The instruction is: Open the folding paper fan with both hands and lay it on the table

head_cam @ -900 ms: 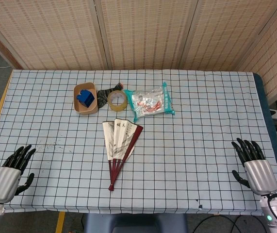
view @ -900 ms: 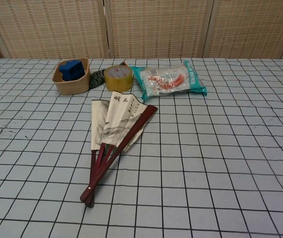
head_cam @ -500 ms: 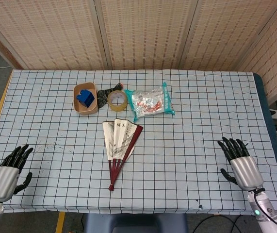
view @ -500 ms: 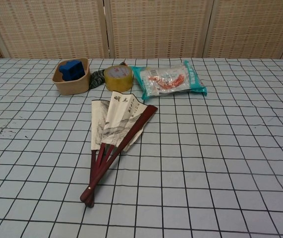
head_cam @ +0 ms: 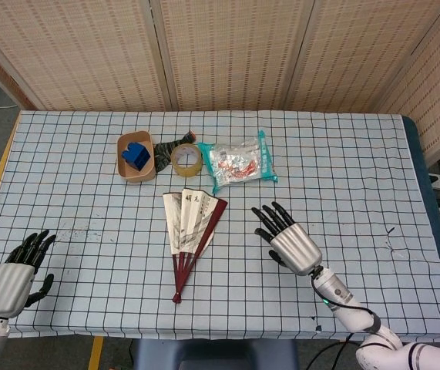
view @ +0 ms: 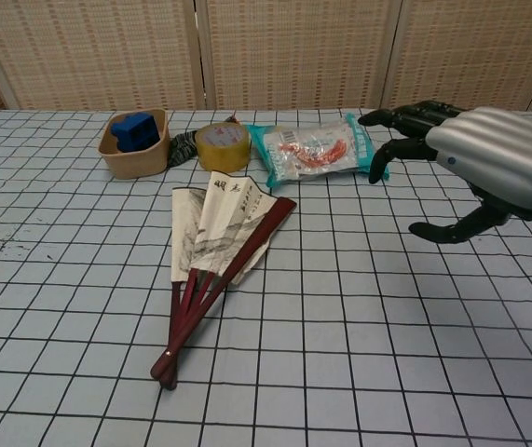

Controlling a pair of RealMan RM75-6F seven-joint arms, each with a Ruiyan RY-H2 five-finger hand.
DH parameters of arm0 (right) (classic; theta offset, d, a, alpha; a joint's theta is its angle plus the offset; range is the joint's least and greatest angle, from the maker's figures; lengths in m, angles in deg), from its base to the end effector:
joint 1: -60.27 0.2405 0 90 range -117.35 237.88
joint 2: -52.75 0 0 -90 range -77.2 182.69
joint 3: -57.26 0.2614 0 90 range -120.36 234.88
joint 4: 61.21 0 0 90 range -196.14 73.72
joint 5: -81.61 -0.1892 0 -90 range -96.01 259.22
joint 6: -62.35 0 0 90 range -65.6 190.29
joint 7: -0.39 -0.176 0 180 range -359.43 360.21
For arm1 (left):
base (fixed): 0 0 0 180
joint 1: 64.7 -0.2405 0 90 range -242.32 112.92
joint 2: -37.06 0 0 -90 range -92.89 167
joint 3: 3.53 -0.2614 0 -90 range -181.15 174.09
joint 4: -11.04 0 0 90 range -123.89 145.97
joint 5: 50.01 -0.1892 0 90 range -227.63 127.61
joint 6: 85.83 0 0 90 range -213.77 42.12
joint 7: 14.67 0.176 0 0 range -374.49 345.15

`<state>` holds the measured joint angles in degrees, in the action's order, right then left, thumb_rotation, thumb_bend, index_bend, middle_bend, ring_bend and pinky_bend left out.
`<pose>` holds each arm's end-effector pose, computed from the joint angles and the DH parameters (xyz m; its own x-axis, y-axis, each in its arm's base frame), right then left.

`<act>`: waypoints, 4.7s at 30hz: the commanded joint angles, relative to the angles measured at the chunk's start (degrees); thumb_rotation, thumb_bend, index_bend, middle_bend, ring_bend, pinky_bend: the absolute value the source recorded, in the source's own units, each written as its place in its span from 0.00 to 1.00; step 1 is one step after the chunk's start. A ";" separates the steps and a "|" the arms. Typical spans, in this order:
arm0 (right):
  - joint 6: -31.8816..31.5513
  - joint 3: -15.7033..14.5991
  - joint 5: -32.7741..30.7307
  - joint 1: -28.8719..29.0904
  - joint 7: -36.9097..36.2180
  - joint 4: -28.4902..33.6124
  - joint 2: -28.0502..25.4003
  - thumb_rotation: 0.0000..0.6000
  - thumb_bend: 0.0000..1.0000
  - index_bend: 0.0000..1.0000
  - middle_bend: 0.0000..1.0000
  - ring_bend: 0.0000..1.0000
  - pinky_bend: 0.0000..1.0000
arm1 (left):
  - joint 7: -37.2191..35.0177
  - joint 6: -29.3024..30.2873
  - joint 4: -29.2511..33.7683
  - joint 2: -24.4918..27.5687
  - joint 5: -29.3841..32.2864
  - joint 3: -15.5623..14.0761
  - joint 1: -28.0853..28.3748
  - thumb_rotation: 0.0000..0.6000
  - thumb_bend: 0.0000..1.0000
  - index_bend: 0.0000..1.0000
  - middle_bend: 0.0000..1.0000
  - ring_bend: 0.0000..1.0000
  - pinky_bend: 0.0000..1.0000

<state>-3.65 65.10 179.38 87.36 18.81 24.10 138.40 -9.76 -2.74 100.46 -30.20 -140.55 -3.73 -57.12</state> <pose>-0.1597 -0.2990 0.0235 0.5464 0.0293 0.8370 -0.6760 -0.5746 0.4614 -0.2973 0.2151 0.1471 0.4831 0.0593 0.8736 0.8709 -0.1361 -0.4723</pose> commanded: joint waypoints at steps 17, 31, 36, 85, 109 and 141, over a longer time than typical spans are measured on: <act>13.95 5.22 -8.24 19.91 2.15 -31.58 30.62 1.00 0.22 0.33 0.00 0.00 0.00 | -0.30 -2.40 -1.52 -0.86 1.85 0.36 1.13 1.00 0.45 0.00 0.00 0.00 0.21; 11.87 3.37 -9.41 22.16 -2.88 -42.36 36.97 1.00 0.23 0.56 0.00 0.00 0.00 | 0.00 -3.75 -1.70 -0.97 3.15 0.52 1.70 1.00 0.45 0.00 0.00 0.00 0.21; 10.58 4.07 -10.17 22.88 -3.90 -42.83 37.87 1.00 0.44 0.64 0.02 0.00 0.00 | 0.14 -3.69 -1.58 -0.89 3.29 0.46 1.64 1.00 0.45 0.00 0.00 0.00 0.21; 8.41 17.21 -42.11 29.03 6.58 7.72 22.56 1.00 0.61 0.69 0.07 0.00 0.00 | -42.13 -2.85 -12.55 -28.49 3.61 7.54 10.30 1.00 0.46 0.40 0.02 0.00 0.19; 5.66 15.45 -40.21 28.21 3.63 7.99 18.19 1.00 0.61 0.67 0.07 0.00 0.00 | -38.49 -1.00 -13.64 -31.54 8.12 10.20 9.30 1.00 0.64 0.87 0.30 0.08 0.21; -1.53 6.66 -25.91 19.73 5.77 13.13 1.05 1.00 0.61 0.64 0.07 0.00 0.00 | -31.92 6.33 -24.99 -34.55 8.30 13.63 8.76 1.00 0.64 0.87 0.35 0.13 0.21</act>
<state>-4.67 72.40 152.61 107.61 24.34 37.13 139.98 -41.85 3.22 75.94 -64.42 -132.00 9.92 -48.40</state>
